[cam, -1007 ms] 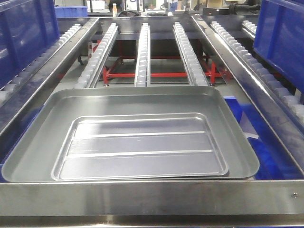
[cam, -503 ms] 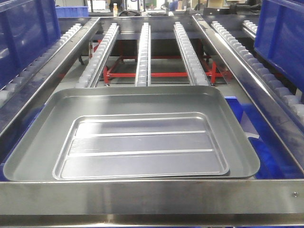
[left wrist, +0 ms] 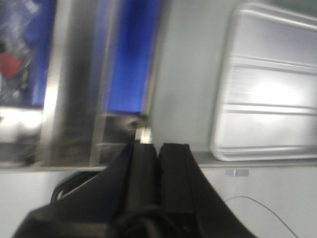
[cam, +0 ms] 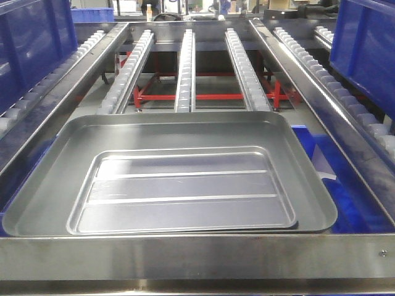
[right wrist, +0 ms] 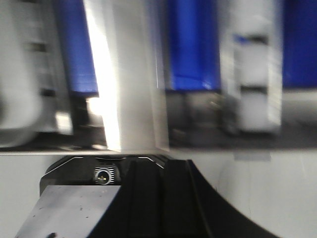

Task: Grab silver tray and place in blue box
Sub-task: 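Lower both grippers onto the silver tray's side rims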

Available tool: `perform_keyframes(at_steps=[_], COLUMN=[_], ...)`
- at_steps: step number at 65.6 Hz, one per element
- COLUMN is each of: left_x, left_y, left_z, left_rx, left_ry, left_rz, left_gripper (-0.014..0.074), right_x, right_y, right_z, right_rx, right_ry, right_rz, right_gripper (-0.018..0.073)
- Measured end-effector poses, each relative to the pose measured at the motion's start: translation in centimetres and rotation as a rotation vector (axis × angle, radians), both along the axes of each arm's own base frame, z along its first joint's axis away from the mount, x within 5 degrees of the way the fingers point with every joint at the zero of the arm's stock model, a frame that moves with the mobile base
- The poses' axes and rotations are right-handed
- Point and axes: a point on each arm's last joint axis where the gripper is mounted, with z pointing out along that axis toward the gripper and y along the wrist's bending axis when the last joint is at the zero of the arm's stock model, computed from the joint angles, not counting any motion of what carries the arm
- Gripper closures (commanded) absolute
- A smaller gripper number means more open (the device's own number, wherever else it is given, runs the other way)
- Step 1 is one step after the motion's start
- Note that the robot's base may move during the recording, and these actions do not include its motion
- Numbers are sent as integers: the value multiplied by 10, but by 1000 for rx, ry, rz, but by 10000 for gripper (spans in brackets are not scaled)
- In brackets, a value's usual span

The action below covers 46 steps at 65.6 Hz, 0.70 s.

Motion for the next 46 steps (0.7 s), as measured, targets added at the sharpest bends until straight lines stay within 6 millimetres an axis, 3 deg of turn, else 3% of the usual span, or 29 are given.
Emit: perform_keyframes(at_steps=[8,22,33,46], left_x=[2,21,43,55], left_y=[-28,-68,-97,-105], left_z=[7,-5,-20,-37], left_rx=[27,160,184,213], left_ry=[-16,18,57,101], left_rz=[-17,-25,-47,-46], left_gripper=[692,692,692,692], right_x=[20,57,82,90], right_y=[37,84,103,109], right_z=[0,2,-4,-16], right_rx=[-38,-23,-1,-16], right_ry=[2,-6,15,56], right_rz=[22,42,57,65], right_gripper=[501,503,503,498])
